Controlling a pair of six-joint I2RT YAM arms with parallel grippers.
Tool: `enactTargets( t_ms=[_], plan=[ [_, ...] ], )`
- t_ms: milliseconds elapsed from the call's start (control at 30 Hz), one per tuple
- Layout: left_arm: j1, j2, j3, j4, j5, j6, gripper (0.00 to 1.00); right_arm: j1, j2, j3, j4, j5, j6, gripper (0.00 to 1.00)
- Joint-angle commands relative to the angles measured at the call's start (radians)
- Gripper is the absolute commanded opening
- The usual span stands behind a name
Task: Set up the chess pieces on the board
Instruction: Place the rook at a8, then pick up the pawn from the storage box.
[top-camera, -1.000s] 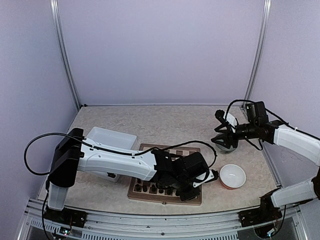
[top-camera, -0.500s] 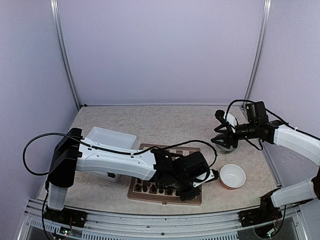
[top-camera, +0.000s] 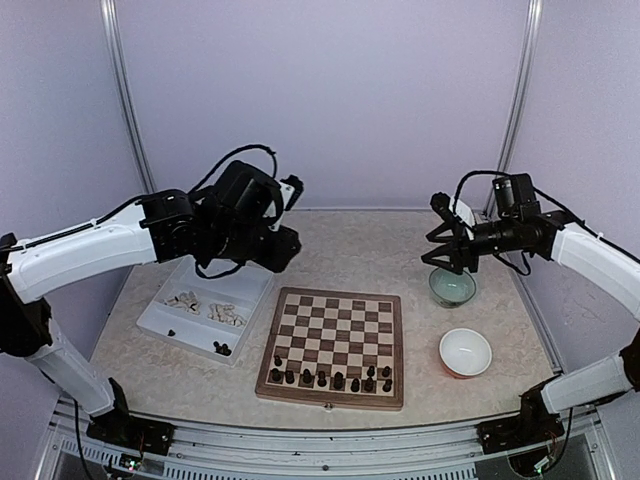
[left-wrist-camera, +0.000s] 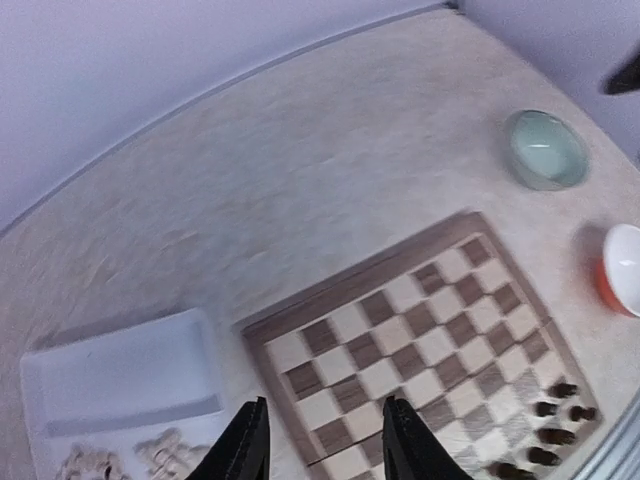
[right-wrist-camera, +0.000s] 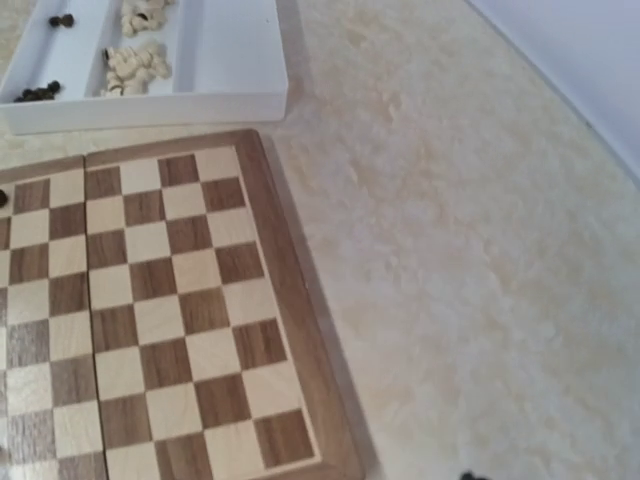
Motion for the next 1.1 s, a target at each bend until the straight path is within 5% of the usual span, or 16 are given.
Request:
enactTargets(
  t_ms=[0, 233, 333, 633, 1067],
  plan=[
    [0.174, -0.073, -0.220, -0.137, -0.086, -0.223, 0.39, -0.011, 0.058, 0.062, -0.109, -0.051, -0.032, 0.58],
    [0.502, -0.221, -0.482, -0.028, 0.084, -0.274, 0.39, -0.005, 0.145, 0.067, -0.102, -0.141, 0.017, 0.55],
    [0.558, -0.216, -0.513, 0.002, 0.192, -0.232, 0.37, -0.005, 0.163, 0.069, -0.110, -0.156, 0.016, 0.54],
    [0.462, -0.162, -0.585, -0.005, 0.416, -0.195, 0.37, -0.003, 0.174, 0.048, -0.141, -0.182, 0.009, 0.54],
    [0.328, -0.077, -0.587, -0.146, 0.367, -0.403, 0.31, 0.003, 0.181, 0.040, -0.146, -0.198, 0.002, 0.54]
  ],
)
